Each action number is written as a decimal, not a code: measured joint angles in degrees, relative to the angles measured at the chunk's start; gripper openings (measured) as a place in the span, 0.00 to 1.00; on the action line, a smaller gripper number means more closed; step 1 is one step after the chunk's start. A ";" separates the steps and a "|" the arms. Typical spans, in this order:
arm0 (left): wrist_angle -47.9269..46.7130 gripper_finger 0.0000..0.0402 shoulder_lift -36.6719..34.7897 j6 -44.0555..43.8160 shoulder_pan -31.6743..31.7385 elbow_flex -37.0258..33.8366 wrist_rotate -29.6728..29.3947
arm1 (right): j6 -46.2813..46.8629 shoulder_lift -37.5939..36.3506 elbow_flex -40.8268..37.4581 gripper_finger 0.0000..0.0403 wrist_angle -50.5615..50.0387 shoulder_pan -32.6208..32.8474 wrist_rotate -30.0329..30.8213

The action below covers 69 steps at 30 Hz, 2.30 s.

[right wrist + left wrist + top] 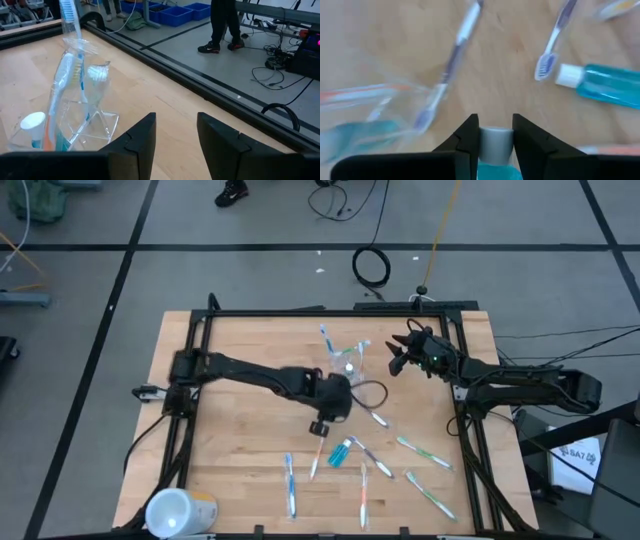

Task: Pick & Place toothbrushing station
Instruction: Put the left blue mouthwash into the transparent organizer, then put the top violet toothbrush into the transparent organizer

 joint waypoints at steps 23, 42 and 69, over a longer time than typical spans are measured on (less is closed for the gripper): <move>102.96 0.22 -9.68 -18.25 11.24 -37.75 -3.00 | 2.87 0.00 0.00 0.33 -4.41 0.07 -0.15; 107.78 0.22 9.01 -21.17 11.82 -30.58 -17.81 | 1.24 0.00 0.00 0.33 -2.37 -0.04 0.01; 98.13 0.35 8.96 -24.90 11.82 -30.60 -17.78 | 1.21 0.00 0.00 0.33 -2.20 -0.04 -0.01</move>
